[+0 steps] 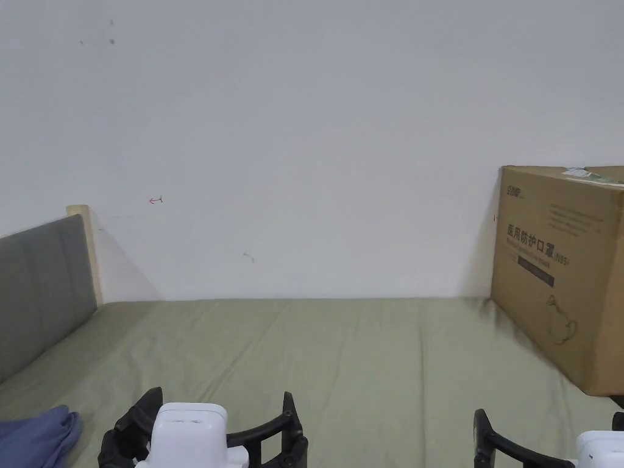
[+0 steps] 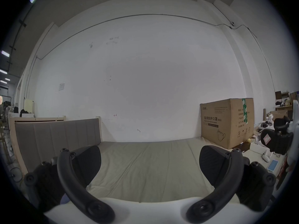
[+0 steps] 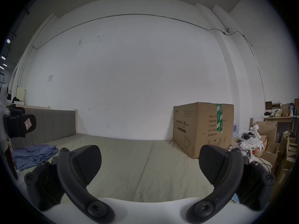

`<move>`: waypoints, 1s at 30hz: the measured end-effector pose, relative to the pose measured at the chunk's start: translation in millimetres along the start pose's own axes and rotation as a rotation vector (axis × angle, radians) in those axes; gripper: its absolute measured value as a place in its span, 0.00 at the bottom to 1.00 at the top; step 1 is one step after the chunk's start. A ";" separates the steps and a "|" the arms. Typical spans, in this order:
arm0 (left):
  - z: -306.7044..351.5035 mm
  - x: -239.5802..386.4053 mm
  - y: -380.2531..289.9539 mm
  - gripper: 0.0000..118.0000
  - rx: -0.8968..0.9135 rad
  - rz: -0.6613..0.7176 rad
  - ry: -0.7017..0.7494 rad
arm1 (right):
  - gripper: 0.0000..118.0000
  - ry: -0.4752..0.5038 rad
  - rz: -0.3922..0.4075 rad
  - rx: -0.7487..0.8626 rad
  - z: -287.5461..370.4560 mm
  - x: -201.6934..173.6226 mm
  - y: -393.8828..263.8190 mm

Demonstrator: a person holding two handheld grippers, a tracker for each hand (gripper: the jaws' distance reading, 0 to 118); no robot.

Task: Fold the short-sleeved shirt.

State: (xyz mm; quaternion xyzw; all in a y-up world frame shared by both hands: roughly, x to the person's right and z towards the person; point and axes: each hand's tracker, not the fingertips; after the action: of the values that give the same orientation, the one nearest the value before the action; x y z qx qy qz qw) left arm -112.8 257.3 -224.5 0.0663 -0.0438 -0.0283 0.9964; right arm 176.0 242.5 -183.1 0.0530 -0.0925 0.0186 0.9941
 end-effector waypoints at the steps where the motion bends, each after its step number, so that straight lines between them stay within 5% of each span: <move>1: 0.8 1.4 0.2 0.91 0.001 -0.016 0.007 | 0.96 0.007 0.002 -0.016 -0.7 1.2 0.9; 2: 2.7 3.2 -0.4 0.57 0.013 -0.029 0.017 | 0.75 0.018 0.002 -0.025 -0.3 1.9 1.7; 3: 4.3 4.3 -0.6 0.15 0.024 -0.039 0.011 | 0.31 0.029 -0.003 -0.019 1.4 3.1 1.9; 4: 4.5 5.2 -0.3 0.15 0.026 -0.060 0.014 | 0.15 0.026 -0.005 0.001 4.4 3.7 1.6; 5: 1.1 6.8 -0.4 0.01 -0.003 -0.100 0.030 | 0.02 -0.003 0.014 -0.006 2.6 3.1 1.8; 15: 8.7 -12.1 2.4 0.00 -0.078 -0.017 0.036 | 0.00 -0.010 -0.025 -0.105 -13.3 -2.4 -3.4; 17: 18.3 -40.2 2.7 0.00 -0.127 -0.007 0.047 | 0.00 0.087 -0.010 -0.130 -24.8 -23.7 -5.5; 24: 76.4 -152.0 8.6 0.00 -0.131 -0.068 0.415 | 0.00 0.466 0.007 -0.111 -42.3 -154.4 -4.6; 30: 89.8 -187.4 -0.2 0.00 -0.156 -0.108 0.519 | 0.00 0.595 -0.046 -0.095 -53.9 -198.7 12.3</move>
State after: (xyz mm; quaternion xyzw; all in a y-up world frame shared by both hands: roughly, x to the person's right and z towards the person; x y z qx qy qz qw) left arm -307.4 257.1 -151.6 -0.0033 0.2188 -0.0668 0.9735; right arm -9.9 255.2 -271.4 0.0007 0.2033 0.0064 0.9791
